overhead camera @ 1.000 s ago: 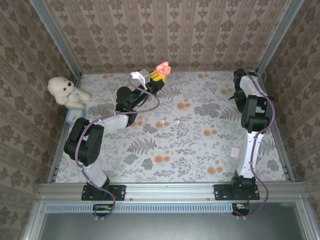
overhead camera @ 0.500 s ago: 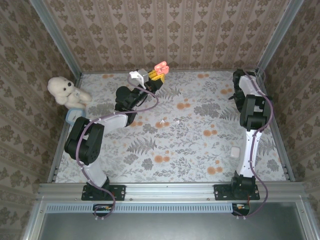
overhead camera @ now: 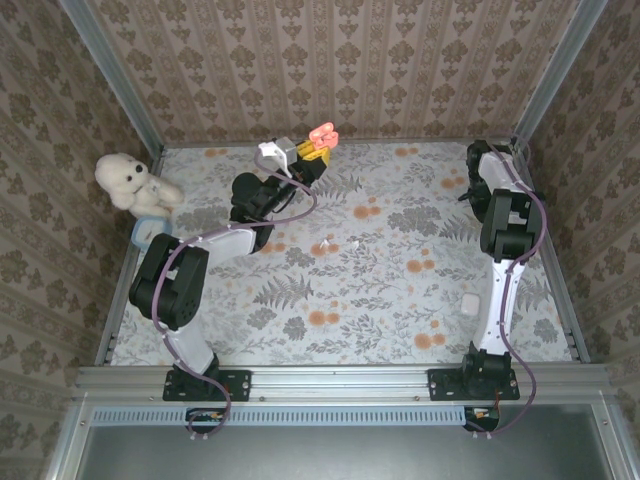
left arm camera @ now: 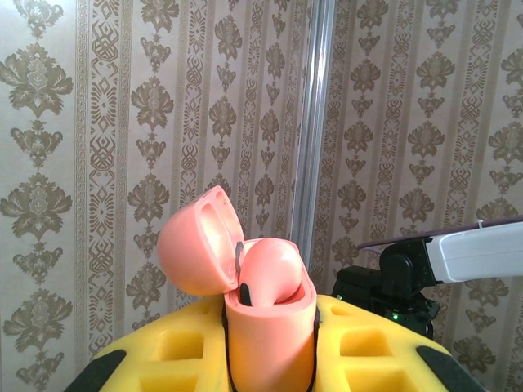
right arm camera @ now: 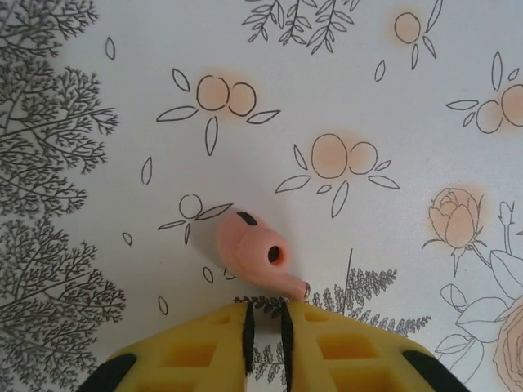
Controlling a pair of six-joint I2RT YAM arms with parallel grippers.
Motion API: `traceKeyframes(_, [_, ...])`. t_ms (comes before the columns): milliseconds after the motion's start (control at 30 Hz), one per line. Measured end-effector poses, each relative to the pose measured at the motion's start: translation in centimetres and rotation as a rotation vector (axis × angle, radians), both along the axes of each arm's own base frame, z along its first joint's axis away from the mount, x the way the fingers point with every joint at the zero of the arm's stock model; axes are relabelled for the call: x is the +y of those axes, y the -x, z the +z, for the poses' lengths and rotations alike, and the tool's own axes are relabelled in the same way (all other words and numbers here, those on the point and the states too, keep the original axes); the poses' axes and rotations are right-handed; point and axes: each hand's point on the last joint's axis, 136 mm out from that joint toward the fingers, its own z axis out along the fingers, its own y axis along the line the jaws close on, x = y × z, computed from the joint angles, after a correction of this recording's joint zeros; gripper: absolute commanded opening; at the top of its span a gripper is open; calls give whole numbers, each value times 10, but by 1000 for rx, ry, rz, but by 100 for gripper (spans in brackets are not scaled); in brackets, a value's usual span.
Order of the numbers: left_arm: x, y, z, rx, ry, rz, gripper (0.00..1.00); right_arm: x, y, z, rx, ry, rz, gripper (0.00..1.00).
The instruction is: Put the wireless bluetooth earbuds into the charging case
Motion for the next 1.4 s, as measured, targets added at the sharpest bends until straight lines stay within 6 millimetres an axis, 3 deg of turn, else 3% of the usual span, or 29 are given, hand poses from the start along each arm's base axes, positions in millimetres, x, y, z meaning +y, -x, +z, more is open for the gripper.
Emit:
traceKeyframes(167, [-4,3,0,3,2,-10,0,15,4,-1,-11,-20,79,11])
traceKeyframes(300, [-10,8,0,2,3,-24,0,48,6,1,-33,-69,175,12])
traceKeyframes(367, [-13,10,0,2,3,-31,0,68,3,4,-55,-89,235,20])
traceKeyframes(467, [-17,13,0,2,3,-41,0,93,-8,18,-111,-106,308,41])
traceKeyframes(533, [-18,14,0,2,3,-45,0,97,-16,30,-142,-100,324,52])
traceKeyframes(633, [-20,16,0,2,3,-50,0,84,-33,57,-199,-80,296,66])
traceKeyframes(667, [-20,16,0,2,3,-50,0,73,-40,72,-213,-61,281,83])
traceKeyframes(733, [-20,16,1,1,3,-50,0,50,-59,99,-257,-15,251,91])
traceKeyframes(767, [-20,16,1,1,4,-50,0,38,-67,112,-269,17,245,100])
traceKeyframes(900, [-20,16,1,0,5,-48,0,-2,-76,134,-238,120,250,100])
traceKeyframes(1033, [-20,16,1,-1,6,-47,0,-25,-46,113,-53,132,277,100])
traceKeyframes(1200, [-20,16,2,-2,7,-47,0,-38,-9,84,141,91,303,100])
traceKeyframes(1400, [-20,16,2,-2,8,-47,0,-33,7,53,244,65,398,100])
